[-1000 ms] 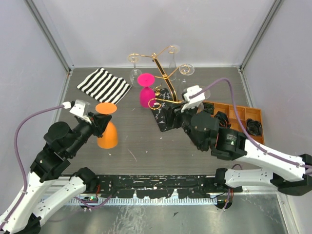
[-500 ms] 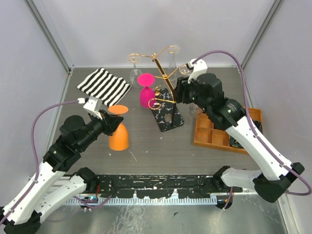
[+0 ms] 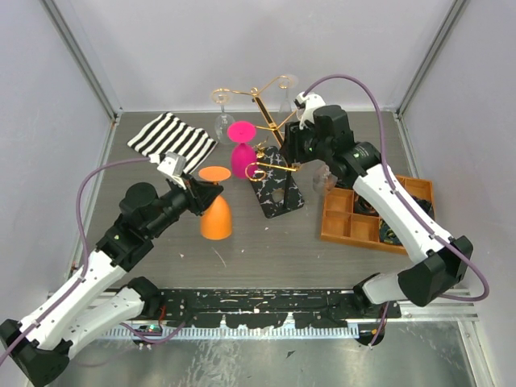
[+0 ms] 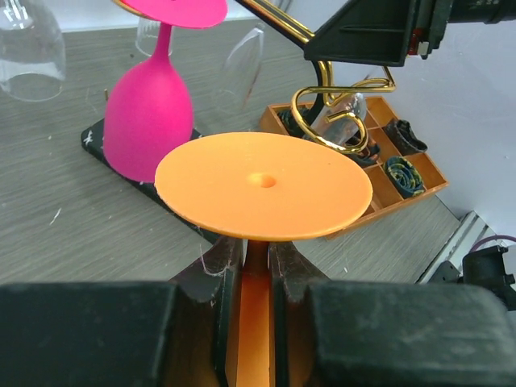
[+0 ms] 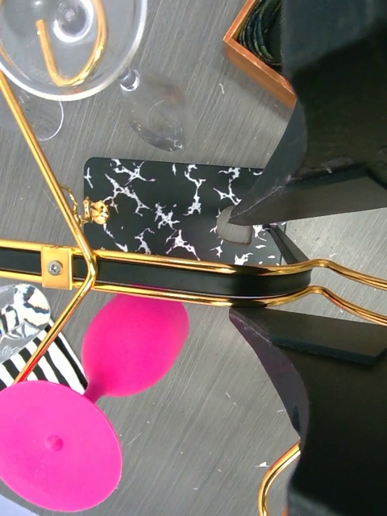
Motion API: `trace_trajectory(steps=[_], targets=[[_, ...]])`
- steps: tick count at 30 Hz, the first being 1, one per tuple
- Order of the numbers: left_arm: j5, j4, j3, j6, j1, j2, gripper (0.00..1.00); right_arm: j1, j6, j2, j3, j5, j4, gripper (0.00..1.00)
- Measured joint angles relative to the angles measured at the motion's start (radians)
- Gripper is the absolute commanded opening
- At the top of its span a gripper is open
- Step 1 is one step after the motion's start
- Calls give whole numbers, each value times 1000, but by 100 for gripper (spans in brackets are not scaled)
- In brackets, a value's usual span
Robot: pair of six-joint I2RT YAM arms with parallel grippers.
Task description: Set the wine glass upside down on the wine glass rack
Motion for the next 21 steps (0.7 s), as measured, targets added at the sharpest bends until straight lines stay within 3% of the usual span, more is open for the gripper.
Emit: trace_trajectory(steps=[4,9,21], targets=[[35,92,-44,8,-1,17,0,-6,-4,14,10,-33,6,40],[39,166,-60,43,-40,34,0,-6,-9,37,16,-56,25,39],[-89,277,-62,150,-222,80,0,-7,50,55,5,-73,48,11]])
